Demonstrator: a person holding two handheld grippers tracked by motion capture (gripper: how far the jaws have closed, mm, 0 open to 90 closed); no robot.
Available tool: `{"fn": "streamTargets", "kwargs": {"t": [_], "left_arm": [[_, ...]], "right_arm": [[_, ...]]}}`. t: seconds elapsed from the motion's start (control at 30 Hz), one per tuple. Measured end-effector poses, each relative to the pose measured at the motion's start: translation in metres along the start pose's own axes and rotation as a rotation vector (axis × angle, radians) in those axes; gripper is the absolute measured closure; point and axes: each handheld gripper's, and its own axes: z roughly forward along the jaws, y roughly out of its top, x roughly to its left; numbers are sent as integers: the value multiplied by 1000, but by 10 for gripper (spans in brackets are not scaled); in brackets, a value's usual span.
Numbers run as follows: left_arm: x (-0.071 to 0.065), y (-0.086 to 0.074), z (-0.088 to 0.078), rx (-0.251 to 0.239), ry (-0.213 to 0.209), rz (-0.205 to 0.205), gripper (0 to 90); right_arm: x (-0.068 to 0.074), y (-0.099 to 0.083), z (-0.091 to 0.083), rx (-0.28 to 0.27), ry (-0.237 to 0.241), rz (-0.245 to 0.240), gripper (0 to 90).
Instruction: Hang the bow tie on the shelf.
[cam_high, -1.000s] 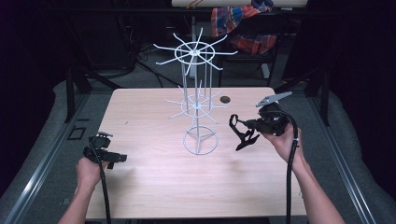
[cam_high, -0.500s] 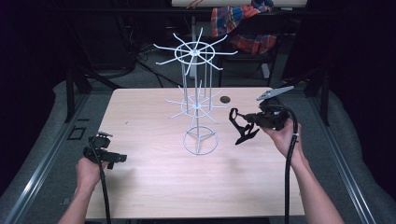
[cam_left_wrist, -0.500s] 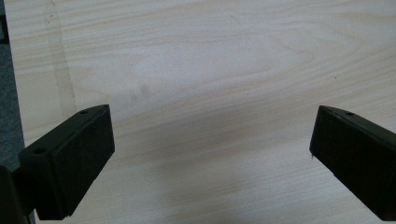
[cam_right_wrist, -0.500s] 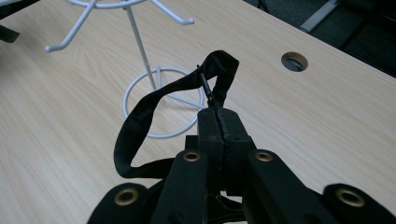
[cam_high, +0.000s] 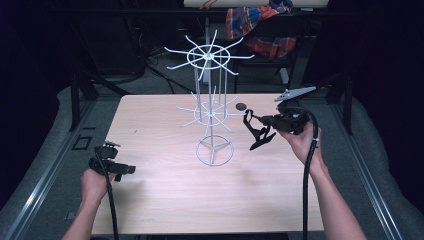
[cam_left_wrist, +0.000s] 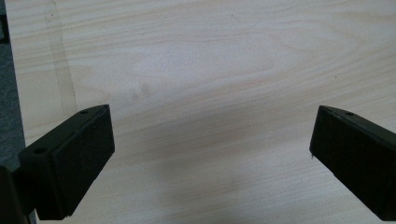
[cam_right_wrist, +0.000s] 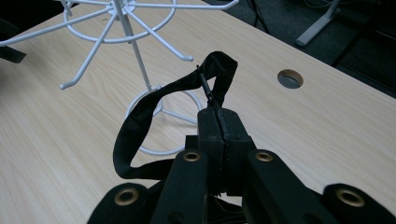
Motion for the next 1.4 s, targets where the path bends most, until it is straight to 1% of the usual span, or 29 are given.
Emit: {"fn": "streamTargets", "kwargs": {"t": [0.13,0.2,0.3,0.47,0.6,0.67,0.8,0.83,1.07,1.4], "left_arm": [[0,0,0,2,0,-6,0],[0,0,1,5,0,1,0],[-1,0,1,4,0,-2,0],[0,0,0,8,-1,1,0],[0,0,1,7,-2,-5,0],[0,0,1,8,-1,-4,0],[0,0,1,10,-1,-1,0],[0,0,1,11,-2,2,0],[0,0,2,14,-2,2,0],[0,0,3,14,-3,0,0]], "right_arm": [[-1,1,0,-16,-3,-1,895],[0,3,-1,-14,-1,4,895],[0,5,-1,-17,-1,-3,895],[2,8,-1,-22,2,-10,895],[4,10,-2,-31,6,-14,895],[4,11,-3,-28,6,-14,895],[8,14,-4,-39,13,-19,895],[11,16,-3,-37,12,-30,895],[16,19,0,-34,19,-41,895],[22,20,14,-25,37,-51,895]]}}
